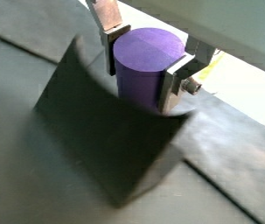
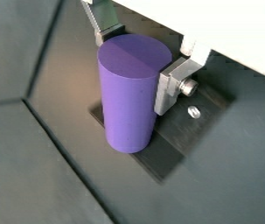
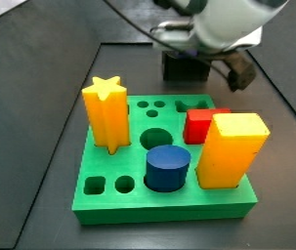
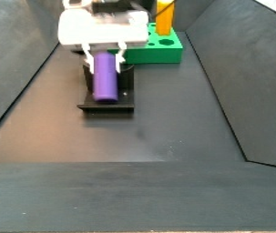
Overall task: Pick up the round object. Move up. Place the round object on the fixture. Regrasp the round object. Move to above the board. Insert the round object.
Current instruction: Move to above the board.
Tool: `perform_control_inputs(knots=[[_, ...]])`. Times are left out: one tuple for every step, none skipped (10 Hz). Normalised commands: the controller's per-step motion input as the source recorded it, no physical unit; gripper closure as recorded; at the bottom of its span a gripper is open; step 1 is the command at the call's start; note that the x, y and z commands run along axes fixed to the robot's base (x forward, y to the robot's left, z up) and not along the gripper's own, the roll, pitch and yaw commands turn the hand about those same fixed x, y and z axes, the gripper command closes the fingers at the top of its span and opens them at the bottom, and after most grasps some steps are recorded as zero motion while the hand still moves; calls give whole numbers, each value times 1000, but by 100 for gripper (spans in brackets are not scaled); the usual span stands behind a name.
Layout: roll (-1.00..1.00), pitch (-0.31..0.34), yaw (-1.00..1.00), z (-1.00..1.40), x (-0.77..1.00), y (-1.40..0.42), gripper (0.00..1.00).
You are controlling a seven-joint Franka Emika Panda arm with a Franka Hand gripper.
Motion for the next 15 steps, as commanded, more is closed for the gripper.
perform_control_inputs(knots=[[-14,219,-197,1000,367,-197,100],[-6,283,-92,1000,351,-191,100],[-7,322,-19,1000,345,-186,100],[-7,343,73,1000,334,-180,100],[-14,331,132,1000,330,-177,100],[-11,310,186,1000,322,-172,100],[-5,272,224,1000,318,-169,100],[10,222,260,1000,316,-166,100],[16,189,269,1000,319,-167,100],[20,164,263,1000,324,-170,100],[26,135,247,1000,347,-174,100],[33,118,230,857,327,-147,100],[40,99,210,645,292,-111,100],[55,83,177,377,244,-72,100],[61,76,165,251,221,-63,100]])
